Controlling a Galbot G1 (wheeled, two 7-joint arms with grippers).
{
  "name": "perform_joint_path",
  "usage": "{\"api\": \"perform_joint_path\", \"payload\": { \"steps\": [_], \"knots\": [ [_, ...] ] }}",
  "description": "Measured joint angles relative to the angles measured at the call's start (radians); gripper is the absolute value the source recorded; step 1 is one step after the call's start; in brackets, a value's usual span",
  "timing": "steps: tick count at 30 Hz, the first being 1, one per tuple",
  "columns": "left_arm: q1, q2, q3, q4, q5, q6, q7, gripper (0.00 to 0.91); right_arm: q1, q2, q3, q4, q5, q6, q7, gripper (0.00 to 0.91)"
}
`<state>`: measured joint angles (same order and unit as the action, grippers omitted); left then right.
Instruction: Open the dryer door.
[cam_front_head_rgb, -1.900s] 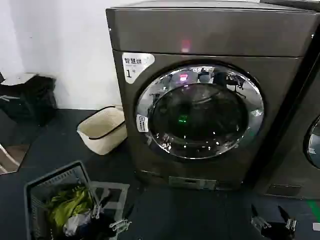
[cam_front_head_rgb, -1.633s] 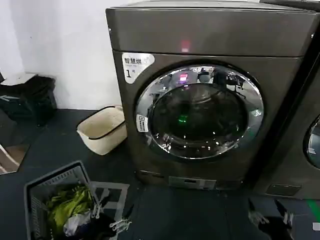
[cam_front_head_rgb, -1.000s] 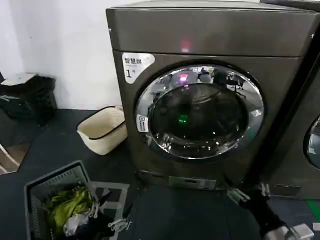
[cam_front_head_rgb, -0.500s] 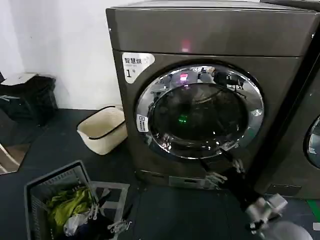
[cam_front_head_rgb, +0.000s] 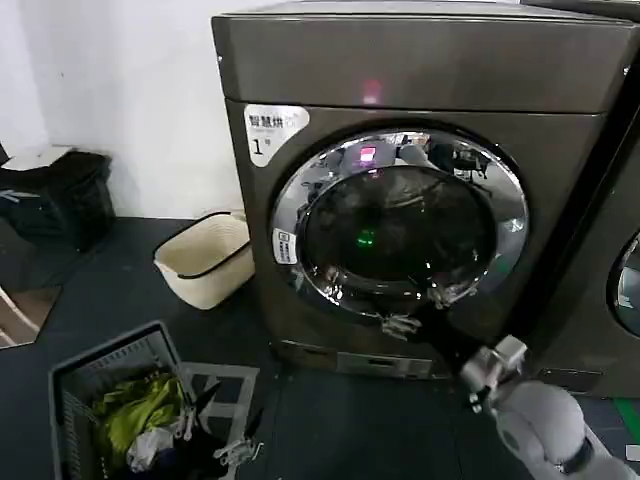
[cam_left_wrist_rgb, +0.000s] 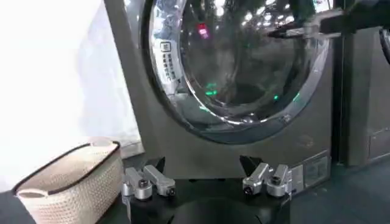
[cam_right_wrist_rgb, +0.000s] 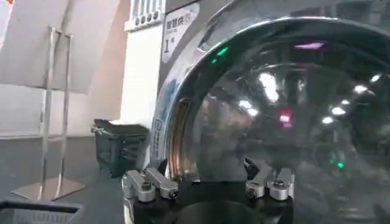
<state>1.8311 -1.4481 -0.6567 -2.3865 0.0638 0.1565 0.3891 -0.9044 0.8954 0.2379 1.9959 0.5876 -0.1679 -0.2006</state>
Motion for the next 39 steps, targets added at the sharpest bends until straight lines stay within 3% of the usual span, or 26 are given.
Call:
{"api": "perform_joint_path", "payload": {
  "steps": [20, 39],
  "knots": [
    [0.018, -0.015, -0.001, -0.014, 0.028, -0.006, 0.0, 0.907, 0.256, 0.055, -0.21, -0.185, 0.003, 0.021, -0.019, 0.907],
    [0.019, -0.027, -0.001, -0.022, 0.033, -0.004, 0.0, 0.907, 0.393, 0.119, -0.337, -0.31, -0.001, 0.028, -0.013, 0.907]
  ]
}}
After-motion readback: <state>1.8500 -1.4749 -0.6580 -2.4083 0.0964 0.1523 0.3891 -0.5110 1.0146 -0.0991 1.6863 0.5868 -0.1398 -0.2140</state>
